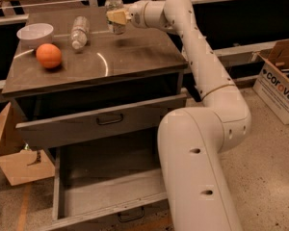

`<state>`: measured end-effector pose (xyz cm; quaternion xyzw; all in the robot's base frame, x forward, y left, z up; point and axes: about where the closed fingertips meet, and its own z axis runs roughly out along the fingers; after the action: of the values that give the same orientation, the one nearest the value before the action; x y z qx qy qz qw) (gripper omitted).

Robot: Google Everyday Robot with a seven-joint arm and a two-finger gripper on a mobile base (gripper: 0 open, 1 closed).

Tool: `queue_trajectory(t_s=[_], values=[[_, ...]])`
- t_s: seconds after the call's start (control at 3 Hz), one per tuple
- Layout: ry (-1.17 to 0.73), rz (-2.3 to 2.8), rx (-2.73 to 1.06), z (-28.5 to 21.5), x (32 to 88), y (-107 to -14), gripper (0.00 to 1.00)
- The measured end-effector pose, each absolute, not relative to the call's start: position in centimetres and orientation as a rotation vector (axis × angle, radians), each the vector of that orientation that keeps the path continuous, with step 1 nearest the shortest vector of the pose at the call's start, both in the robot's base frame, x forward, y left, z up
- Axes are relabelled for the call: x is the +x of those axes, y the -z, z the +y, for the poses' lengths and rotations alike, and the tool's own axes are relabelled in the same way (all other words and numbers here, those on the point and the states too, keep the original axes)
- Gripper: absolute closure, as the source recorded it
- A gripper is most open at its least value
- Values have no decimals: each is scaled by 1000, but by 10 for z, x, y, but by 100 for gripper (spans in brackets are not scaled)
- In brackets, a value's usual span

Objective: Place 7up can into middle drawer

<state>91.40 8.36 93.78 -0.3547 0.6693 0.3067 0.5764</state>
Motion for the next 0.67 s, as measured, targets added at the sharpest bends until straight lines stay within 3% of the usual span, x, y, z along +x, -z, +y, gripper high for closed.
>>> queue_trajectory(t_s=[0.67], values=[[-822, 1537, -892, 107, 869, -931, 100]])
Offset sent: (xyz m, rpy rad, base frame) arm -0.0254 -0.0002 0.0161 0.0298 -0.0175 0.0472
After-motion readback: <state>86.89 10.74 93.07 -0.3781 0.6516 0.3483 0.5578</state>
